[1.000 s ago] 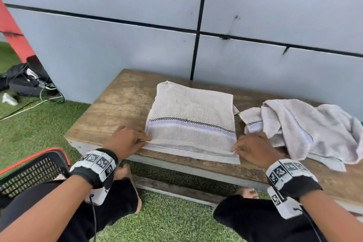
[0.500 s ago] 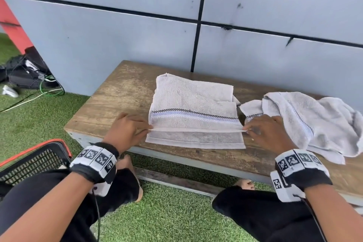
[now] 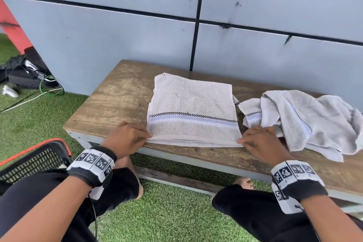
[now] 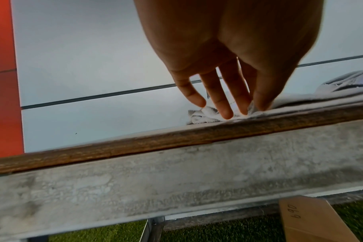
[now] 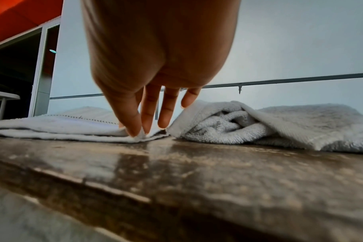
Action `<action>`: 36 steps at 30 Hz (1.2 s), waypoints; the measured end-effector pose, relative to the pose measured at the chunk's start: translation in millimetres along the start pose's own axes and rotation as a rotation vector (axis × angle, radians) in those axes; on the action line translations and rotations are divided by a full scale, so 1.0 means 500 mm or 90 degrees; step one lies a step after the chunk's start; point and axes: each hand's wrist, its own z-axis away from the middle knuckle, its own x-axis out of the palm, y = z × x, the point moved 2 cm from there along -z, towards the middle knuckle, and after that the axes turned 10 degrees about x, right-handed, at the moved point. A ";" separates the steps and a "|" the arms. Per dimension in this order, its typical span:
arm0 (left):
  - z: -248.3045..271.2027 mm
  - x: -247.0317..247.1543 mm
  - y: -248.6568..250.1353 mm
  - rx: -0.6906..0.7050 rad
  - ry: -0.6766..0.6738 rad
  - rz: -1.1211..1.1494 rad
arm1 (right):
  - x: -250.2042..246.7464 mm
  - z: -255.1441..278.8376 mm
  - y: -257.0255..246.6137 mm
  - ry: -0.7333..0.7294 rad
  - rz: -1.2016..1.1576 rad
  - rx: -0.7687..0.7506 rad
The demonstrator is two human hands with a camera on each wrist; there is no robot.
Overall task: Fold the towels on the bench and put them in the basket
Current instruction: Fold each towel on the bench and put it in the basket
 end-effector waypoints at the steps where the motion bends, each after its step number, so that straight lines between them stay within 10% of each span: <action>1: -0.001 -0.002 0.002 -0.015 -0.019 0.007 | 0.000 0.000 0.000 -0.005 0.008 0.002; 14: 0.004 0.012 0.016 0.079 0.010 -0.066 | -0.014 0.010 -0.019 -0.139 0.087 0.016; 21: 0.016 0.008 -0.001 -0.013 0.066 0.098 | -0.003 0.030 -0.031 -0.169 0.052 0.011; 36: 0.024 -0.020 -0.007 -0.059 0.150 0.099 | 0.020 0.059 -0.033 -0.050 -0.078 -0.067</action>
